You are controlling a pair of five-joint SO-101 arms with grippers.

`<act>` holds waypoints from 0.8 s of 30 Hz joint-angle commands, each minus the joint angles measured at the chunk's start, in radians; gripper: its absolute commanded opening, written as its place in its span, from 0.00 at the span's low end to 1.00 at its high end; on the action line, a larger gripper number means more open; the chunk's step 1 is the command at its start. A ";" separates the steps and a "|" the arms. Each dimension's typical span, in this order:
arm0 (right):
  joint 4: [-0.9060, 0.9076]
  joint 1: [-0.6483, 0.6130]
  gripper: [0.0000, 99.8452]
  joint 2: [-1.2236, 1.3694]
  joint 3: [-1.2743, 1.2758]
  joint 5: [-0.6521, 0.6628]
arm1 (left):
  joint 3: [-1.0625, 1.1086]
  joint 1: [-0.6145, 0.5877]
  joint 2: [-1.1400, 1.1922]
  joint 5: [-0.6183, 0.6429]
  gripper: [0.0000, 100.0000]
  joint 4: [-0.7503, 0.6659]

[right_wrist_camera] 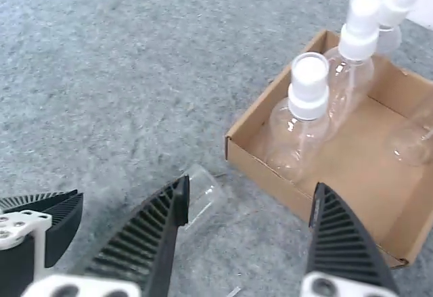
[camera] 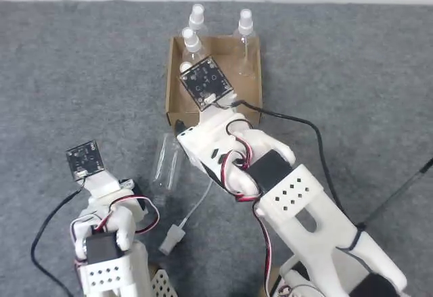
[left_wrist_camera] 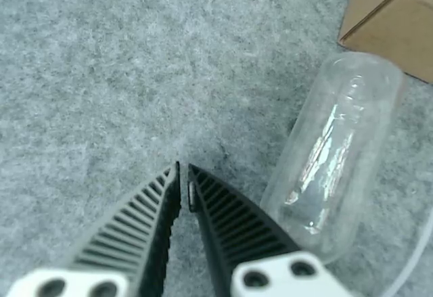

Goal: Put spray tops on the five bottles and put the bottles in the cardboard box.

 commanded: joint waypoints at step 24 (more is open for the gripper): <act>-0.056 -0.142 0.24 0.248 -0.170 -0.410 | -0.008 -0.003 -0.020 -0.003 0.01 0.003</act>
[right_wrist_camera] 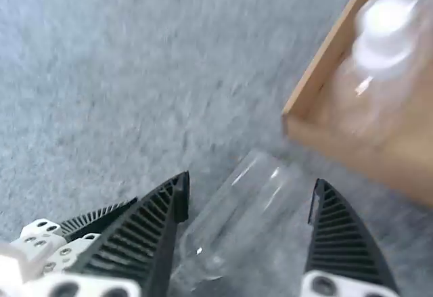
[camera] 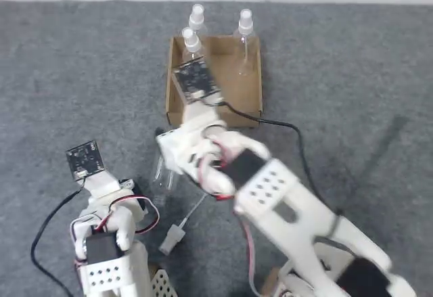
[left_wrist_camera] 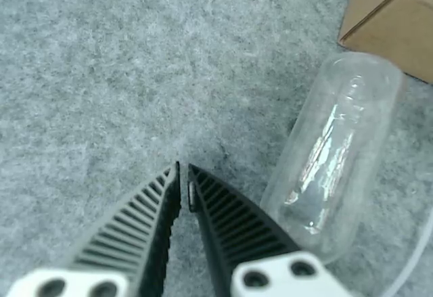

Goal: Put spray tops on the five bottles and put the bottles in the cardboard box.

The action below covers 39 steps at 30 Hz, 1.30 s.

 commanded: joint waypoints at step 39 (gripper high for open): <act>0.228 -0.039 0.23 0.665 -0.551 -0.259 | -0.008 -0.005 -0.020 -0.003 0.01 0.003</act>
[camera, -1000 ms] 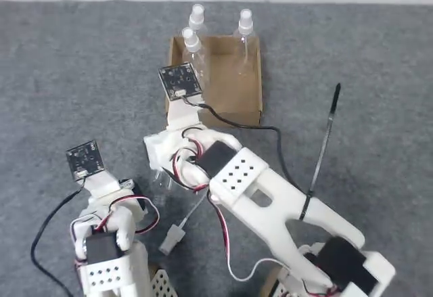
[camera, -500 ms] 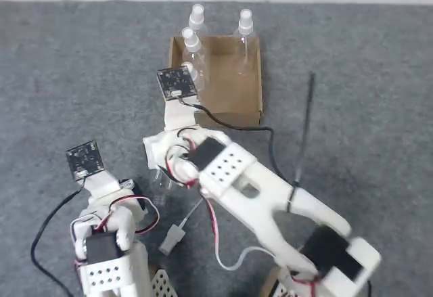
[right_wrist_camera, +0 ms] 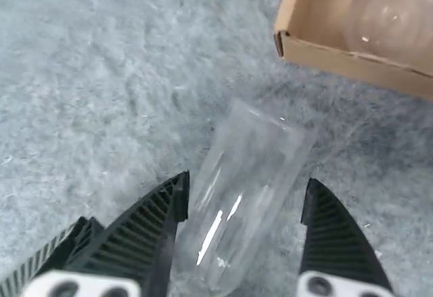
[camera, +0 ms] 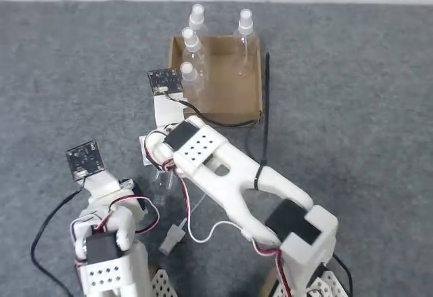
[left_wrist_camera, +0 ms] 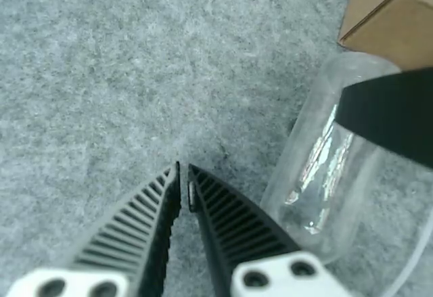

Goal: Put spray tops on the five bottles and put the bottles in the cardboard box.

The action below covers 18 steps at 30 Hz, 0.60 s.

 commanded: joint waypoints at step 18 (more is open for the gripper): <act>0.021 0.061 0.23 0.197 -0.201 -0.014 | -0.008 -0.005 -0.020 -0.003 0.01 0.003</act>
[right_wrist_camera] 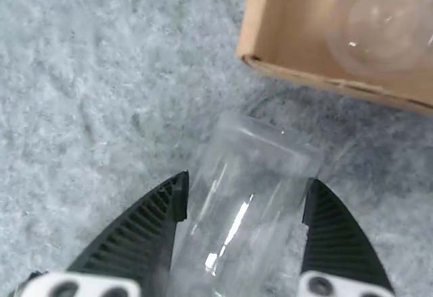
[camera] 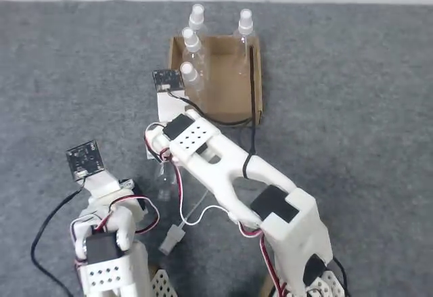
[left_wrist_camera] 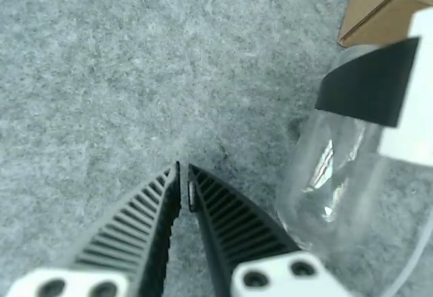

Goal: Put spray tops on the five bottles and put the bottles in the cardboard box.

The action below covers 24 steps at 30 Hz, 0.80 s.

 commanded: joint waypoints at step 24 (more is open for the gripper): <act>0.277 0.022 0.03 0.122 -0.338 -0.002 | -0.008 -0.005 -0.020 -0.003 0.01 0.003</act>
